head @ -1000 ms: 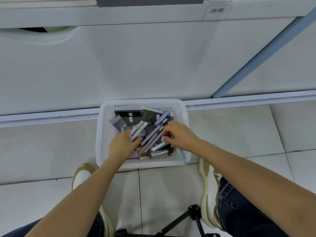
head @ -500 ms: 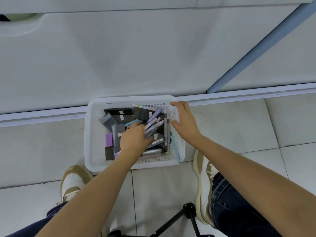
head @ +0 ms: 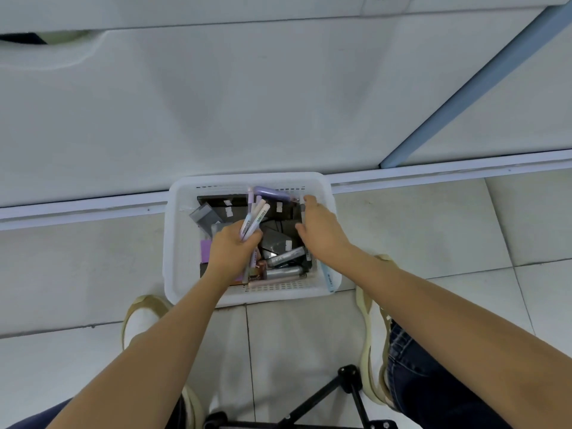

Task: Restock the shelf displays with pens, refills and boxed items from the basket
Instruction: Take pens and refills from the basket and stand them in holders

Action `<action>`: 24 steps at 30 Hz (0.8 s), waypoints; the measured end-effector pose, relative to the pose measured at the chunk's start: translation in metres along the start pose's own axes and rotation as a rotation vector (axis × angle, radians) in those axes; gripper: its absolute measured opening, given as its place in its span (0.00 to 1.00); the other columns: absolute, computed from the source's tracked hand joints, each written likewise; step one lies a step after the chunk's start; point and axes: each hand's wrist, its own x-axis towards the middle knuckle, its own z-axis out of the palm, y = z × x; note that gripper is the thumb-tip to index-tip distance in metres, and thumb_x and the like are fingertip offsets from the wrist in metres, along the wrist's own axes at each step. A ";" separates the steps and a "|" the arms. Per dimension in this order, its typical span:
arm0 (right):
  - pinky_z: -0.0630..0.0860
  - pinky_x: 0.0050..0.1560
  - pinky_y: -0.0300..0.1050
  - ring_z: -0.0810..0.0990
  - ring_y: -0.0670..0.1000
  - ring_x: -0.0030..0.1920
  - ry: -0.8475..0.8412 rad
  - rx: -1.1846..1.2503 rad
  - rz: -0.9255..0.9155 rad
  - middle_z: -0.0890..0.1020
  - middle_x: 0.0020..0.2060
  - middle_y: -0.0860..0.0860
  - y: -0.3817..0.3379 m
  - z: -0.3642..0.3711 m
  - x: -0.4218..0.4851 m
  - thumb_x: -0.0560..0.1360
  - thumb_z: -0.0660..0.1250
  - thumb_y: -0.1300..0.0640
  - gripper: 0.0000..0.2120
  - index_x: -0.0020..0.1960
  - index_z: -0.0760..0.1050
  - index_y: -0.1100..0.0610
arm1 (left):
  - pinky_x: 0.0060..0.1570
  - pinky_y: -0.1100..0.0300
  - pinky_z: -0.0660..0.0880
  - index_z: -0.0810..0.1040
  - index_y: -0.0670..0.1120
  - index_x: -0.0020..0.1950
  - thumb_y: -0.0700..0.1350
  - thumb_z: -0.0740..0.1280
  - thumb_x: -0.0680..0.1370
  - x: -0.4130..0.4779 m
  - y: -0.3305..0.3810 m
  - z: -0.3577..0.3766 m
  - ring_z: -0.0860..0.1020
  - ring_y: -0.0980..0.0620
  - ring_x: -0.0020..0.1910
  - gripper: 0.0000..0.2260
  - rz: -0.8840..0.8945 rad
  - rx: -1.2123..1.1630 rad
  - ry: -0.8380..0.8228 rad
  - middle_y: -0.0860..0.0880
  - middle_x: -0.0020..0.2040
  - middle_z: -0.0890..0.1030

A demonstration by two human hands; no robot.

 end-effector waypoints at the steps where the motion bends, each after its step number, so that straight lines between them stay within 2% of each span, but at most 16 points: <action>1: 0.74 0.48 0.50 0.77 0.60 0.53 -0.038 -0.033 0.029 0.74 0.59 0.61 -0.003 0.005 -0.001 0.79 0.64 0.60 0.23 0.71 0.60 0.62 | 0.34 0.52 0.75 0.72 0.46 0.36 0.47 0.65 0.79 -0.001 -0.003 -0.002 0.74 0.51 0.30 0.13 -0.011 -0.021 -0.007 0.46 0.30 0.76; 4: 0.75 0.51 0.51 0.77 0.60 0.55 -0.057 -0.099 0.040 0.69 0.63 0.61 -0.004 0.016 -0.003 0.78 0.66 0.61 0.27 0.72 0.58 0.63 | 0.30 0.55 0.74 0.72 0.46 0.35 0.49 0.65 0.79 -0.005 -0.009 -0.008 0.73 0.54 0.27 0.14 -0.026 -0.054 -0.025 0.51 0.26 0.75; 8: 0.75 0.55 0.52 0.76 0.60 0.57 -0.052 -0.061 0.050 0.70 0.63 0.61 -0.006 0.021 0.001 0.77 0.67 0.61 0.28 0.72 0.58 0.64 | 0.33 0.51 0.78 0.72 0.45 0.35 0.50 0.64 0.80 -0.009 -0.014 -0.013 0.75 0.50 0.26 0.15 -0.038 -0.117 -0.080 0.46 0.23 0.75; 12: 0.70 0.43 0.44 0.77 0.55 0.48 -0.010 0.027 0.011 0.77 0.54 0.60 -0.007 0.018 0.010 0.79 0.63 0.61 0.15 0.64 0.67 0.64 | 0.31 0.54 0.78 0.74 0.43 0.40 0.51 0.63 0.80 -0.009 -0.014 -0.015 0.77 0.51 0.27 0.14 -0.069 -0.112 -0.088 0.46 0.25 0.77; 14: 0.67 0.42 0.42 0.77 0.55 0.47 -0.036 0.056 -0.056 0.79 0.50 0.59 -0.009 0.010 0.014 0.79 0.62 0.60 0.08 0.56 0.74 0.63 | 0.31 0.54 0.78 0.75 0.43 0.41 0.49 0.64 0.80 -0.009 -0.015 -0.016 0.78 0.51 0.27 0.12 -0.072 -0.169 -0.093 0.46 0.27 0.79; 16: 0.69 0.42 0.45 0.77 0.55 0.45 -0.062 0.099 -0.078 0.80 0.46 0.59 -0.010 0.000 0.017 0.79 0.64 0.59 0.08 0.50 0.77 0.64 | 0.33 0.56 0.77 0.75 0.44 0.42 0.46 0.64 0.80 -0.008 -0.014 -0.016 0.80 0.52 0.29 0.10 -0.087 -0.302 -0.117 0.46 0.30 0.82; 18: 0.72 0.43 0.48 0.77 0.55 0.40 -0.060 0.158 -0.039 0.80 0.40 0.58 -0.011 -0.010 0.019 0.79 0.64 0.55 0.12 0.44 0.76 0.64 | 0.33 0.60 0.77 0.75 0.45 0.44 0.45 0.63 0.81 -0.009 -0.010 -0.016 0.81 0.53 0.30 0.07 -0.094 -0.384 -0.127 0.46 0.31 0.83; 20: 0.73 0.36 0.43 0.76 0.51 0.33 -0.075 0.268 -0.015 0.77 0.33 0.54 -0.014 -0.020 0.017 0.80 0.63 0.53 0.14 0.39 0.73 0.60 | 0.30 0.63 0.76 0.74 0.46 0.46 0.45 0.62 0.81 -0.011 -0.004 -0.017 0.80 0.54 0.29 0.05 -0.090 -0.407 -0.115 0.47 0.30 0.82; 22: 0.71 0.32 0.39 0.75 0.47 0.29 -0.123 0.413 -0.026 0.77 0.30 0.52 -0.020 -0.027 0.012 0.80 0.63 0.52 0.12 0.43 0.76 0.60 | 0.30 0.63 0.75 0.74 0.43 0.46 0.45 0.63 0.81 -0.014 0.002 -0.018 0.78 0.53 0.28 0.06 -0.085 -0.431 -0.105 0.49 0.28 0.80; 24: 0.72 0.30 0.38 0.76 0.48 0.29 -0.163 0.582 -0.052 0.79 0.33 0.54 -0.028 -0.031 0.006 0.80 0.64 0.55 0.09 0.51 0.76 0.62 | 0.28 0.61 0.73 0.74 0.40 0.46 0.46 0.64 0.81 -0.019 0.009 -0.019 0.73 0.52 0.25 0.10 -0.061 -0.458 -0.116 0.50 0.26 0.77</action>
